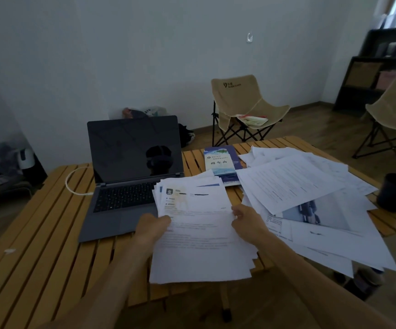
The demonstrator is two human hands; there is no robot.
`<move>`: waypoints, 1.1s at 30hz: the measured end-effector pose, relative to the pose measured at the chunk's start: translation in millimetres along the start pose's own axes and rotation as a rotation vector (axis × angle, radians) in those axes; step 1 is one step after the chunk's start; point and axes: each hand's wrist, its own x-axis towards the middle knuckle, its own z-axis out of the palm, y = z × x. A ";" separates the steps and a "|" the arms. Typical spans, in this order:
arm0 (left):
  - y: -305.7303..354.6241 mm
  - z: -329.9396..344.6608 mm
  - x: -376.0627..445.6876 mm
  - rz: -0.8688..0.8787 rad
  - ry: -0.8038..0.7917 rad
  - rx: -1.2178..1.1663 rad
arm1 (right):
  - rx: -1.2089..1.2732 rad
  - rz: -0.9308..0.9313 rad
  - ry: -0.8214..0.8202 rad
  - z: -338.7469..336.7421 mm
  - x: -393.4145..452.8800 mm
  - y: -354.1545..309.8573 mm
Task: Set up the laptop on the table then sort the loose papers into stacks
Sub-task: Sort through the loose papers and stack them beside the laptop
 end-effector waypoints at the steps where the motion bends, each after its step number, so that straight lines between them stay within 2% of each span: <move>1: 0.8 -0.7 1.2 0.008 -0.015 -0.017 | -0.004 -0.011 -0.013 -1.9 -1.2 2.2; 4: 9.3 4.1 -6.4 0.103 -0.060 -0.025 | 0.066 0.009 0.006 -8.5 -15.8 6.0; 7: 14.3 7.0 -15.4 0.172 0.005 -0.212 | 0.294 0.142 0.298 -12.5 -58.1 16.0; 8: 14.2 7.2 -18.0 0.178 0.027 -0.328 | 0.455 0.206 0.325 -12.1 -76.4 19.3; 9: 14.3 7.5 -21.3 0.170 0.040 -0.435 | 0.661 0.264 0.263 -12.5 -94.7 16.8; 11: 11.9 11.9 -27.0 0.165 0.019 -0.628 | 1.068 0.289 -0.070 -13.7 -109.5 12.0; 13: 12.5 20.2 -38.9 0.163 -0.039 -0.772 | 1.265 0.212 -0.220 -15.0 -102.2 5.3; 16: 20.8 23.5 -62.8 0.253 -0.185 -0.799 | 1.238 0.134 -0.063 -21.6 -79.3 -8.0; 18: 27.4 6.8 -68.8 0.244 -0.277 -0.793 | 1.189 0.131 0.020 -34.8 -69.0 -6.2; 23: 23.4 -76.5 -36.9 0.081 -0.512 -0.951 | 0.892 0.152 -0.062 -70.2 -60.1 14.0; 25: 16.8 -79.1 -31.2 -0.043 -0.445 -0.762 | 0.829 0.217 -0.080 -72.1 -58.4 23.3; 29: 15.3 -66.8 -34.9 -0.088 -0.464 -0.326 | 0.884 0.209 -0.108 -62.2 -61.3 30.7; 33: 14.5 -66.9 -36.6 -0.081 -0.382 -0.215 | 0.919 0.254 -0.163 -52.5 -51.9 28.0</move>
